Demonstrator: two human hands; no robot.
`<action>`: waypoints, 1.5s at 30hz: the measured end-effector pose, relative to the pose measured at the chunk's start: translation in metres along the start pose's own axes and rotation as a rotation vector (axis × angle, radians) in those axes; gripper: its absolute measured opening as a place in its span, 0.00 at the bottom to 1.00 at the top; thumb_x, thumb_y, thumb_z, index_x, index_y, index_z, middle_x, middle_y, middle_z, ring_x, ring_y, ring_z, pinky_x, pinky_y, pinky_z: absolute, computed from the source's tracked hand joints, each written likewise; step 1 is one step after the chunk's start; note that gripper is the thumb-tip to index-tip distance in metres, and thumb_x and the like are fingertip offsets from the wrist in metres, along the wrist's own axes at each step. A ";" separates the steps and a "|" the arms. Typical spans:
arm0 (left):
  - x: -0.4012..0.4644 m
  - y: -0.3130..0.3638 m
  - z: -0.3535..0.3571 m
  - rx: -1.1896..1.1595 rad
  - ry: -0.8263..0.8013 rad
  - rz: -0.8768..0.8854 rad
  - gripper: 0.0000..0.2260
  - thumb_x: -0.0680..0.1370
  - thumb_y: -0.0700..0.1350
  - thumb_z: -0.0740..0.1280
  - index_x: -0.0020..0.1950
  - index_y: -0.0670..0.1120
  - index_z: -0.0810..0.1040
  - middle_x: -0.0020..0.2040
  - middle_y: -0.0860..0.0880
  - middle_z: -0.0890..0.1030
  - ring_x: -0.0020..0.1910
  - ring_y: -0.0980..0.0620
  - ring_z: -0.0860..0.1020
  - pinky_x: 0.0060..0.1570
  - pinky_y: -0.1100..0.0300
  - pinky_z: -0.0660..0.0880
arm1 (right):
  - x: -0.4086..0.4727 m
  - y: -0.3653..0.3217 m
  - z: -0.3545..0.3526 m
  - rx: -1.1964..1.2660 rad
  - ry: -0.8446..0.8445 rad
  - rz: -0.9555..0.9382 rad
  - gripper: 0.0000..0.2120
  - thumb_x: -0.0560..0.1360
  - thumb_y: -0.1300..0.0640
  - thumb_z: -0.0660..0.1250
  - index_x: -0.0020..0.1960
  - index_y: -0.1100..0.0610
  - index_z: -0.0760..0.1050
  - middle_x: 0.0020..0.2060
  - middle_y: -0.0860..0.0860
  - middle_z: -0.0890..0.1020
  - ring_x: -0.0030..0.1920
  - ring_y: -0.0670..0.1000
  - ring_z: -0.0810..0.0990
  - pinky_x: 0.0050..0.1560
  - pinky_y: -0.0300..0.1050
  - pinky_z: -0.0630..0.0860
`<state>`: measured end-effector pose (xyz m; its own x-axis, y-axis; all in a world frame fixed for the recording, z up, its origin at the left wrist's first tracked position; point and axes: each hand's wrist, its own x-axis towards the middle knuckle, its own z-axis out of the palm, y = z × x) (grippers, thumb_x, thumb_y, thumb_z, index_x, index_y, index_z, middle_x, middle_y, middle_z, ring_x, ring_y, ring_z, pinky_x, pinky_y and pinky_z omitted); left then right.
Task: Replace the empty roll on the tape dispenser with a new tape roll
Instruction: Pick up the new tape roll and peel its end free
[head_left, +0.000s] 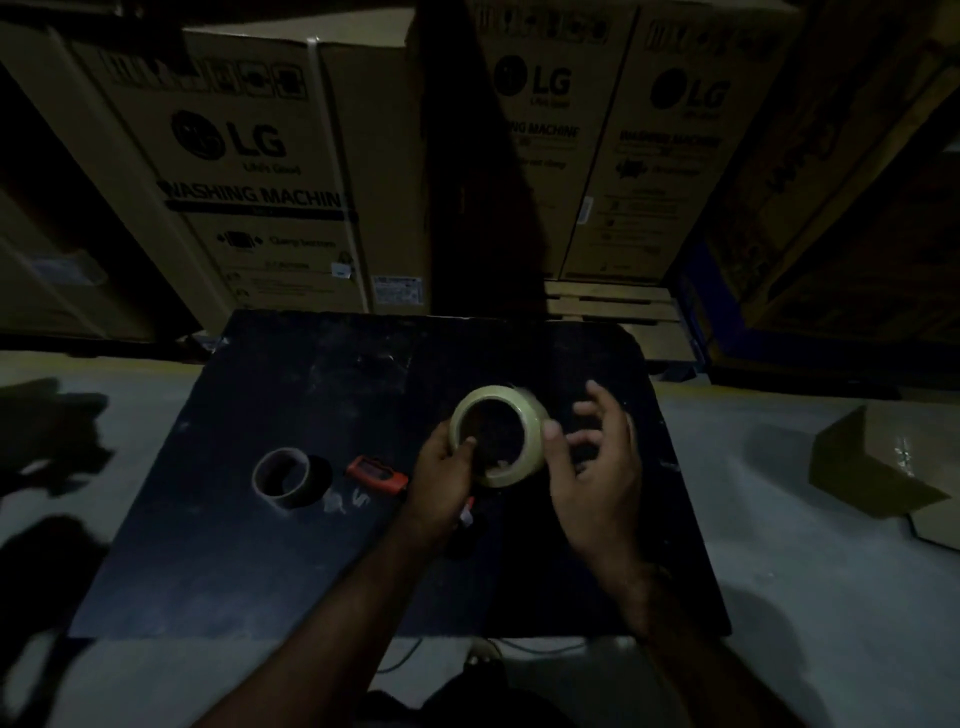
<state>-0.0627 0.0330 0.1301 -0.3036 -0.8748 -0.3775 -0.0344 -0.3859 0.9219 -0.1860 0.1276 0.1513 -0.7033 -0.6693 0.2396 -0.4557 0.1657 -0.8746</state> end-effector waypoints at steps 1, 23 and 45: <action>-0.003 0.002 -0.001 -0.010 -0.024 -0.001 0.12 0.84 0.36 0.61 0.67 0.41 0.75 0.58 0.40 0.82 0.49 0.48 0.83 0.37 0.65 0.81 | 0.005 -0.002 -0.001 0.067 -0.065 0.126 0.34 0.78 0.36 0.67 0.79 0.49 0.67 0.62 0.46 0.79 0.55 0.46 0.82 0.49 0.44 0.81; -0.013 0.055 -0.006 0.250 -0.048 0.416 0.11 0.82 0.54 0.67 0.59 0.51 0.83 0.51 0.54 0.86 0.51 0.61 0.83 0.50 0.62 0.80 | 0.017 -0.026 -0.009 0.453 -0.343 0.264 0.12 0.79 0.56 0.73 0.62 0.56 0.82 0.53 0.54 0.89 0.55 0.56 0.88 0.57 0.56 0.85; 0.000 0.051 -0.013 0.502 0.074 0.666 0.03 0.80 0.47 0.71 0.46 0.49 0.81 0.43 0.56 0.85 0.44 0.60 0.82 0.68 0.45 0.73 | 0.024 -0.025 0.011 0.288 -0.369 0.164 0.21 0.80 0.57 0.72 0.71 0.47 0.74 0.46 0.50 0.88 0.48 0.47 0.88 0.43 0.39 0.83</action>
<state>-0.0523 0.0099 0.1763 -0.3482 -0.8974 0.2710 -0.2955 0.3794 0.8768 -0.1856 0.0998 0.1743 -0.4895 -0.8715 -0.0302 -0.1493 0.1179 -0.9817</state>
